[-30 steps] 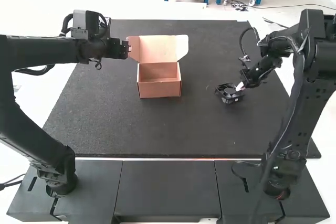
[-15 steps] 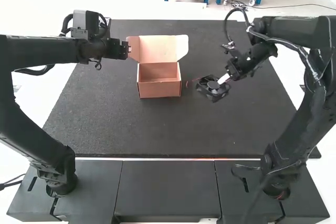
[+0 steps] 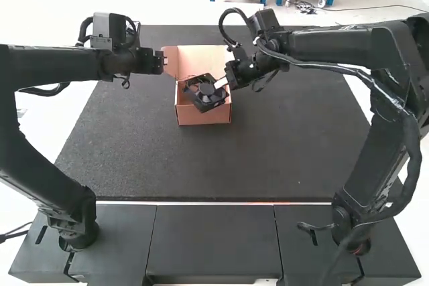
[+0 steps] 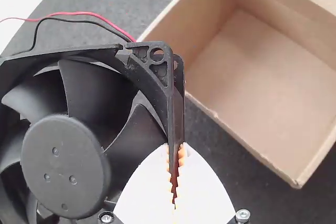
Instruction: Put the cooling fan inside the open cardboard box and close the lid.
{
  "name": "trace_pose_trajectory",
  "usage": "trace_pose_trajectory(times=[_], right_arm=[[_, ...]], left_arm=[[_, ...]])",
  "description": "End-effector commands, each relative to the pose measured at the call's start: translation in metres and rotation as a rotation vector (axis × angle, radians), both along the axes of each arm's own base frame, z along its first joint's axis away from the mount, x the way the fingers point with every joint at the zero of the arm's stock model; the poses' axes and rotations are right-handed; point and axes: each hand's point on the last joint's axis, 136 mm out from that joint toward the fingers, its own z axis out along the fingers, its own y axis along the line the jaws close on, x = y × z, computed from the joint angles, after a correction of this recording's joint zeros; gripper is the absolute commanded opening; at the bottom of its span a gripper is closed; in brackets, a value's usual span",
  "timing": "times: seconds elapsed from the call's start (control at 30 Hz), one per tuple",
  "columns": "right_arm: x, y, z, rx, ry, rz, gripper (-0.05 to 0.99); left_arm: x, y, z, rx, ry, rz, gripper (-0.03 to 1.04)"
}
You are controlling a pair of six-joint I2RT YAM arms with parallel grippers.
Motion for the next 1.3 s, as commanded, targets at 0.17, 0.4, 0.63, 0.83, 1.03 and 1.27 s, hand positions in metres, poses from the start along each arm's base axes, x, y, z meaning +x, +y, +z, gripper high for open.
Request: trace_pose_trajectory(times=[0.17,0.4,0.63,0.83,1.03,1.27], right_arm=[[0.031,0.013,-0.009,-0.002,-0.031,-0.128,-0.02],[0.061,0.016,-0.007,0.014,-0.099,-0.181,-0.02],[0.089,0.018,-0.01,0.011,-0.114,-0.208,-0.02],[0.099,0.022,-0.02,0.002,-0.109,-0.209,-0.02],[0.109,0.019,-0.026,-0.006,-0.115,-0.218,-0.02],[0.125,0.01,-0.031,-0.012,-0.12,-0.244,-0.02]], left_arm=[[0.005,0.005,0.046,-0.025,-0.113,0.037,0.96],[0.005,0.011,0.041,-0.029,-0.102,0.065,0.96],[0.002,0.012,0.034,-0.026,-0.088,0.068,0.96],[0.0,0.012,0.03,-0.022,-0.079,0.068,0.96],[-0.002,0.012,0.025,-0.021,-0.072,0.068,0.96],[-0.002,0.012,0.022,-0.02,-0.069,0.068,0.96]])
